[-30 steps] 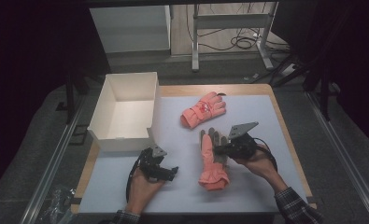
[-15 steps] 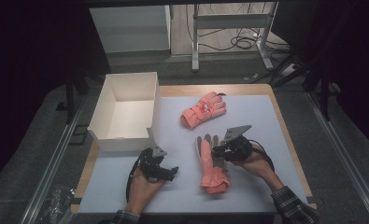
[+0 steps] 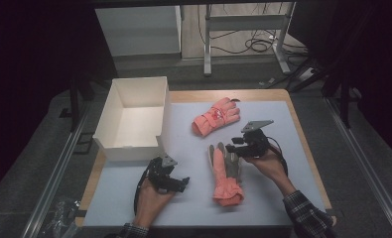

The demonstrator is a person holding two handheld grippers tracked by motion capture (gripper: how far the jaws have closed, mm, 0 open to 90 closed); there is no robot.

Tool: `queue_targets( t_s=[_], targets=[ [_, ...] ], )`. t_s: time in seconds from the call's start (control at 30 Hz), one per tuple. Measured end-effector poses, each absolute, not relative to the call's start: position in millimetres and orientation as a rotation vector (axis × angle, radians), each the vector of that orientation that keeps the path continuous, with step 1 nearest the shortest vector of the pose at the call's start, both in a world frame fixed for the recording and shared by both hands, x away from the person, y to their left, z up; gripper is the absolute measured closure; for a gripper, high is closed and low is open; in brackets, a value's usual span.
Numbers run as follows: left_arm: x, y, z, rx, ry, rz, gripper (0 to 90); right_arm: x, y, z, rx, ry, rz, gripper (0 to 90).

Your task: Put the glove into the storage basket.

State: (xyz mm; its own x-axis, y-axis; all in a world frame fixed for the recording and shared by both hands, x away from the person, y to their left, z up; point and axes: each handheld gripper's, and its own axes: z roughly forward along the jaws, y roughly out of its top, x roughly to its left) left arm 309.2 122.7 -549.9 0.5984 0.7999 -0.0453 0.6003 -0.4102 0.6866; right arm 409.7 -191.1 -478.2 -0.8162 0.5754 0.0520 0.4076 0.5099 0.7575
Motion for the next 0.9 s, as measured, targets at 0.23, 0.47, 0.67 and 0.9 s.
queue_targets(
  t_s=[0.23,0.47,0.67,0.9],
  targets=[
    [309,123,-550,2.151,1.102,0.381,0.0,437,-178,-478,0.939,2.476,1.184,46.1],
    [309,123,-550,2.153,1.101,0.383,0.0,465,-165,-478,1.029,2.409,1.18,41.7],
    [309,123,-550,2.153,1.101,0.383,0.0,493,-154,-479,1.092,2.358,1.112,41.2],
    [309,123,-550,2.154,1.101,0.383,0.0,515,-150,-485,1.153,2.32,1.095,41.2]
  ],
)
